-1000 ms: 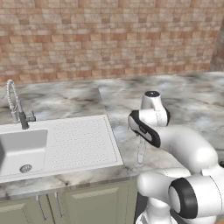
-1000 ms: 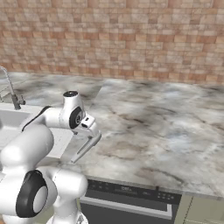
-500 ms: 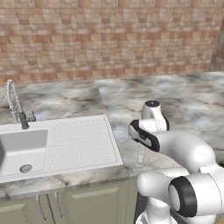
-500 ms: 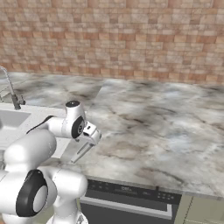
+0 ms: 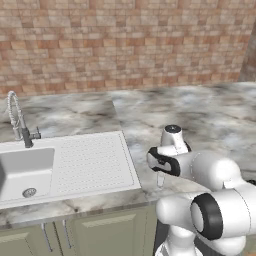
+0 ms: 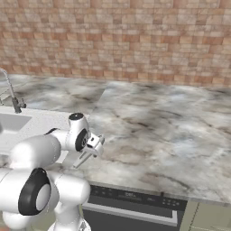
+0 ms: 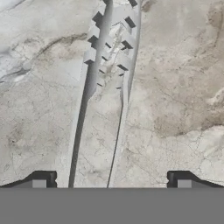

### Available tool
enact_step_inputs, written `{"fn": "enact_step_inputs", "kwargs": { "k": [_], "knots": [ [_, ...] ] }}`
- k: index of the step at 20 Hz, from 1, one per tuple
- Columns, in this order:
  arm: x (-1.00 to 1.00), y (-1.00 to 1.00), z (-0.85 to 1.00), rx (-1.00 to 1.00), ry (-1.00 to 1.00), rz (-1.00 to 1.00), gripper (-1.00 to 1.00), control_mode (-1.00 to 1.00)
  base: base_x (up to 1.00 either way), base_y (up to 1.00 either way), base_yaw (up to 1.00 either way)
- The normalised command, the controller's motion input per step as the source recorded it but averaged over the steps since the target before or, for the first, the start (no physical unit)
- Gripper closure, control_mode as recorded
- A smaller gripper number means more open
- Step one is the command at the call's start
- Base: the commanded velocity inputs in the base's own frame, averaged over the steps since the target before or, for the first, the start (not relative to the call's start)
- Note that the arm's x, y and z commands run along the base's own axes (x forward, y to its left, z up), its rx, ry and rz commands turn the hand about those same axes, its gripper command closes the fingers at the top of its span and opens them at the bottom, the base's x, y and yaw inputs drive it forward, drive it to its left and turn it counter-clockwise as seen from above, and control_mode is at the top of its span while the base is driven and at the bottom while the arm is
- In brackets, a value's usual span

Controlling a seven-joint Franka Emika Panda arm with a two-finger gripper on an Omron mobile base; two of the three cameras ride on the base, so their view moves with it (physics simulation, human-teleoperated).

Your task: Pick up the tongs from the counter and place them near the plate next to the oven.

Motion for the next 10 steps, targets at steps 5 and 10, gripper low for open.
{"fn": "enact_step_inputs", "kwargs": {
  "k": [5, 10],
  "knots": [
    [0.11, 0.03, -0.34, 0.00, -0.06, 0.00, -1.00, -1.00, 0.00, 0.00, 0.00],
    [0.14, 0.08, -0.30, 0.00, -0.07, 0.00, -1.00, -1.00, 0.00, 0.00, 0.00]
  ]
}}
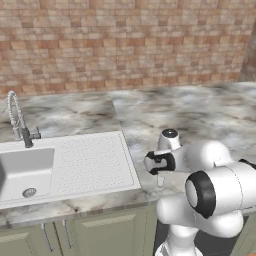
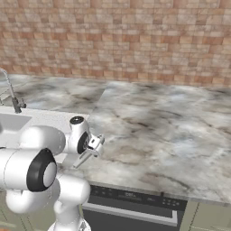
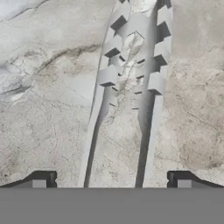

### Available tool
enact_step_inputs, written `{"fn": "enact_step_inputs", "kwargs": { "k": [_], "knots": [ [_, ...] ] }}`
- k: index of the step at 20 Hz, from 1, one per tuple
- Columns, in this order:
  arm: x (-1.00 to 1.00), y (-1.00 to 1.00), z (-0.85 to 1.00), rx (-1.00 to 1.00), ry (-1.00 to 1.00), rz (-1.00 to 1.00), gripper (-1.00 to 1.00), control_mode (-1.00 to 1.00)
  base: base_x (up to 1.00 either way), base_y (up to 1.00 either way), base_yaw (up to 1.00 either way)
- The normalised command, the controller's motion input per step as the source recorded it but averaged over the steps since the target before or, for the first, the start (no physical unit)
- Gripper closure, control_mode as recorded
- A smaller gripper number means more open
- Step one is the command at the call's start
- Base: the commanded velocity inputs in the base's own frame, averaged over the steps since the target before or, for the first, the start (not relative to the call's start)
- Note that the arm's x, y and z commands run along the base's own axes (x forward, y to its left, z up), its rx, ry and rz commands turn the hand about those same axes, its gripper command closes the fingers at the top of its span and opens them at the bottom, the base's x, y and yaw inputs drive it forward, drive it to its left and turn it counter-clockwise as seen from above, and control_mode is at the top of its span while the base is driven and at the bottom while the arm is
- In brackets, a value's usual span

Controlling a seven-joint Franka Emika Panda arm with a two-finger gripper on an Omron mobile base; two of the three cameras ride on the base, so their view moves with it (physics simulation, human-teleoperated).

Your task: Pick up the tongs from the counter and place them near the plate next to the oven.

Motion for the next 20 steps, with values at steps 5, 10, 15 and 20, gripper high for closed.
{"fn": "enact_step_inputs", "kwargs": {
  "k": [5, 10, 15, 20],
  "knots": [
    [0.10, 0.05, -0.40, 0.00, -0.04, 0.00, -1.00, -1.00, 0.00, 0.00, 0.00],
    [0.01, 0.00, -0.56, 0.00, 0.00, 0.00, -1.00, -1.00, 0.00, 0.00, 0.00],
    [0.00, -0.03, -0.62, 0.00, 0.00, 0.00, 1.00, -1.00, 0.00, 0.00, 0.00],
    [0.00, -0.18, -0.64, 0.00, 0.00, 0.00, 1.00, -1.00, 0.00, 0.00, 0.00]
  ]
}}
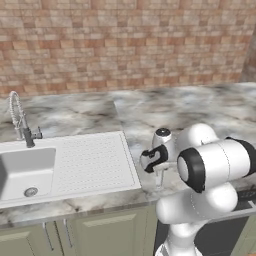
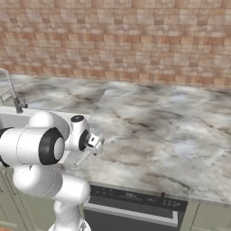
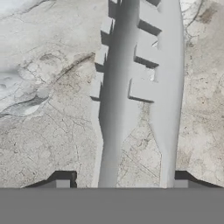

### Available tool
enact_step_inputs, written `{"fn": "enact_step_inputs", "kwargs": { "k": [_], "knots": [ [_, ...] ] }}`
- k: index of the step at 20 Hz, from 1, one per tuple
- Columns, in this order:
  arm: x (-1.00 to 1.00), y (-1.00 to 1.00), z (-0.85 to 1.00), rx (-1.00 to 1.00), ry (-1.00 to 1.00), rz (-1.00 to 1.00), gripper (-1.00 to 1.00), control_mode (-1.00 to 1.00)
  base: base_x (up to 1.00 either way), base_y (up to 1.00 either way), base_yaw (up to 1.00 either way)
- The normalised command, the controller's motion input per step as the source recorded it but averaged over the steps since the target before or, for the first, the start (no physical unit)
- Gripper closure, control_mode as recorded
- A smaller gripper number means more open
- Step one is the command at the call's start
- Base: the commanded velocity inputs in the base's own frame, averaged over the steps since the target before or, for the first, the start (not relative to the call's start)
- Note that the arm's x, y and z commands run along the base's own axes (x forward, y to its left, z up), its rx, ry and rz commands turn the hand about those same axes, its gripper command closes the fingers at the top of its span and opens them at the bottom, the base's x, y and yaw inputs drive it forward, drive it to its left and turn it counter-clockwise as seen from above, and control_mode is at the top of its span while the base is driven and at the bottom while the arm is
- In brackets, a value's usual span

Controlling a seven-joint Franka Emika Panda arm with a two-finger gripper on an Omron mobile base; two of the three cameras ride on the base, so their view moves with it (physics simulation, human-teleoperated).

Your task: Pick up the tongs from the counter and place them near the plate next to the oven.

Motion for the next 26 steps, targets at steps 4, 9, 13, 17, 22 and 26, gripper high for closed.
{"fn": "enact_step_inputs", "kwargs": {
  "k": [4, 9, 13, 17, 22, 26],
  "knots": [
    [-0.29, -0.47, -0.36, 0.03, -0.01, -0.04, 1.00, -1.00, 0.00, 0.00, 0.00],
    [-0.69, -0.76, 0.05, 0.18, -0.14, -0.10, 1.00, -1.00, 0.00, 0.00, 0.00],
    [-0.66, -0.72, 0.54, 0.25, -0.08, -0.05, 1.00, -1.00, 0.00, 0.00, 0.00],
    [-0.67, -0.68, 0.91, 0.16, 0.01, 0.00, 1.00, -1.00, 0.00, 0.00, 0.00],
    [-0.57, -0.42, 0.90, 0.02, 0.12, 0.00, 1.00, -1.00, 0.00, 0.00, 0.00],
    [-0.47, -0.11, 0.61, -0.03, 0.19, 0.00, 1.00, -1.00, 0.00, 0.00, 0.00]
  ]
}}
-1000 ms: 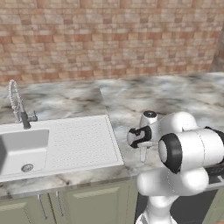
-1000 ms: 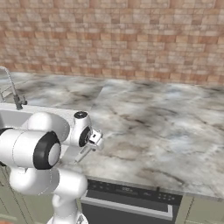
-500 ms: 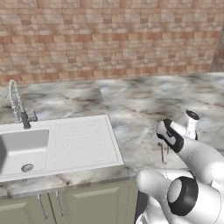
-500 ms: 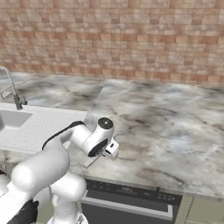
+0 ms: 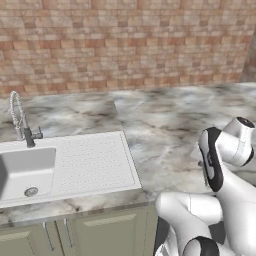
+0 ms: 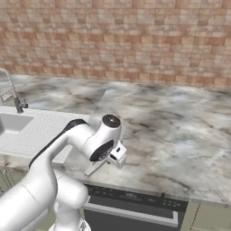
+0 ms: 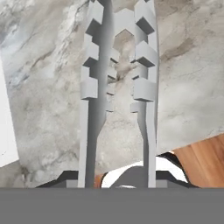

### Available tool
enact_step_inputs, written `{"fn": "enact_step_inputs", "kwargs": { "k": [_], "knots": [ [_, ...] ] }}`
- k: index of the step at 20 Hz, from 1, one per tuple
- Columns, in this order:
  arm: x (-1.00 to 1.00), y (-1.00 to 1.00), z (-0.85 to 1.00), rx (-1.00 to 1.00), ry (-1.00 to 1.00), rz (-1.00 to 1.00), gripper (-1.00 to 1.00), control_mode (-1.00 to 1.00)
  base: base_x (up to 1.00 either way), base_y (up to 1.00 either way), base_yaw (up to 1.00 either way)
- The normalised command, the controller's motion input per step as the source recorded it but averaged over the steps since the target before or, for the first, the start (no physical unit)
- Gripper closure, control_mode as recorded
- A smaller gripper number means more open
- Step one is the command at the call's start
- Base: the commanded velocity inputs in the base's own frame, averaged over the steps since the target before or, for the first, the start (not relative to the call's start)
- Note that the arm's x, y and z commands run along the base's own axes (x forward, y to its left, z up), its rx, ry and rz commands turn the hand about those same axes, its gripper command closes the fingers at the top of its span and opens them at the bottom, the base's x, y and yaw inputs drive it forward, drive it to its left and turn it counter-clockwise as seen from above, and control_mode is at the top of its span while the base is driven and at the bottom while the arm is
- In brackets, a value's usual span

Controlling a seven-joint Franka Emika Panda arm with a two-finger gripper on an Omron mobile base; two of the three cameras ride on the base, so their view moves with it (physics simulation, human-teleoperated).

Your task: Pick up the tongs from the counter and place them near the plate next to the oven.

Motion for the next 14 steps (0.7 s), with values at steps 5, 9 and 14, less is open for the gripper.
{"fn": "enact_step_inputs", "kwargs": {
  "k": [5, 9, 14],
  "knots": [
    [-0.51, -0.06, 0.30, -0.03, 0.09, 0.00, 1.00, -1.00, 0.00, 0.00, 0.00],
    [-0.47, 0.00, 0.01, -0.03, 0.00, 0.00, 1.00, -1.00, 0.00, 0.00, 0.00],
    [-0.18, 0.00, 0.00, -0.07, 0.01, 0.00, 1.00, -1.00, 0.00, 0.00, 0.00]
  ]
}}
